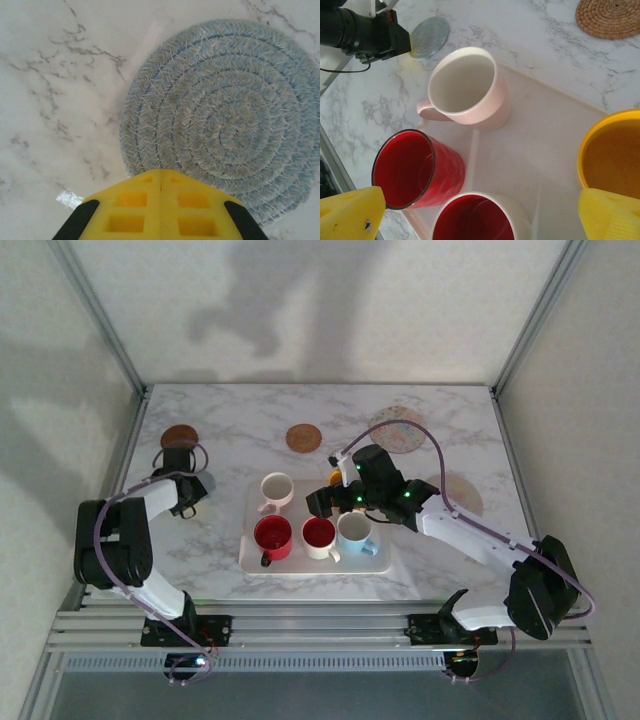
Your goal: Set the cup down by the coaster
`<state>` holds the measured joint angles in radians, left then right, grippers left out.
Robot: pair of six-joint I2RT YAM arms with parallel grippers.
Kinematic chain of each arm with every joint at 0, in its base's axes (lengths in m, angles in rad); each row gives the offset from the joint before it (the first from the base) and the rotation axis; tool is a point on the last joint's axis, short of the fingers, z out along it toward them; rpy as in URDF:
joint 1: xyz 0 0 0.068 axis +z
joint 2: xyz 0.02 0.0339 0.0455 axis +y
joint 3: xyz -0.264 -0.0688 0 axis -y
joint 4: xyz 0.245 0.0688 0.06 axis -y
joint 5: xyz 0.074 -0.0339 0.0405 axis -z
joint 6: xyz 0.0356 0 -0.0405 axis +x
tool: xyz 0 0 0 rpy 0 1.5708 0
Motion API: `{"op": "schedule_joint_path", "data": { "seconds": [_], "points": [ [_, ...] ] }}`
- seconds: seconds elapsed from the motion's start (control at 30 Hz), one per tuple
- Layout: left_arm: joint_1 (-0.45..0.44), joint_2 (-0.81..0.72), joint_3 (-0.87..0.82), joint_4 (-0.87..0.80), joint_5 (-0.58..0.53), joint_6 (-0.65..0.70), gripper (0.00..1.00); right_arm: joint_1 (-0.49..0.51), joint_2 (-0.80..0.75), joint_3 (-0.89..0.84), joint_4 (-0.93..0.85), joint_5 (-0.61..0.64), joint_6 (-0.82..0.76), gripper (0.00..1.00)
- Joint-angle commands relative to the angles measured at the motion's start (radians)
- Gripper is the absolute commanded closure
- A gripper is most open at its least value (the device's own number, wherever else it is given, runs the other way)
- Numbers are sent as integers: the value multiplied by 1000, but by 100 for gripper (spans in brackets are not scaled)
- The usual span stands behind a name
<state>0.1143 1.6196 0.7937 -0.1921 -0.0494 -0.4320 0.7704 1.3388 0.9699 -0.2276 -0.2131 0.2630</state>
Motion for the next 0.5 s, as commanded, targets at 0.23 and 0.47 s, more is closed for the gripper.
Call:
{"op": "schedule_joint_path", "data": {
  "seconds": [0.23,0.47],
  "points": [
    [-15,80,-7,58,115,-1,100,9,2,18,30,60,11,1],
    [-68,103,26,67,162,6,100,9,-9,2,42,87,23,1]
  ]
}}
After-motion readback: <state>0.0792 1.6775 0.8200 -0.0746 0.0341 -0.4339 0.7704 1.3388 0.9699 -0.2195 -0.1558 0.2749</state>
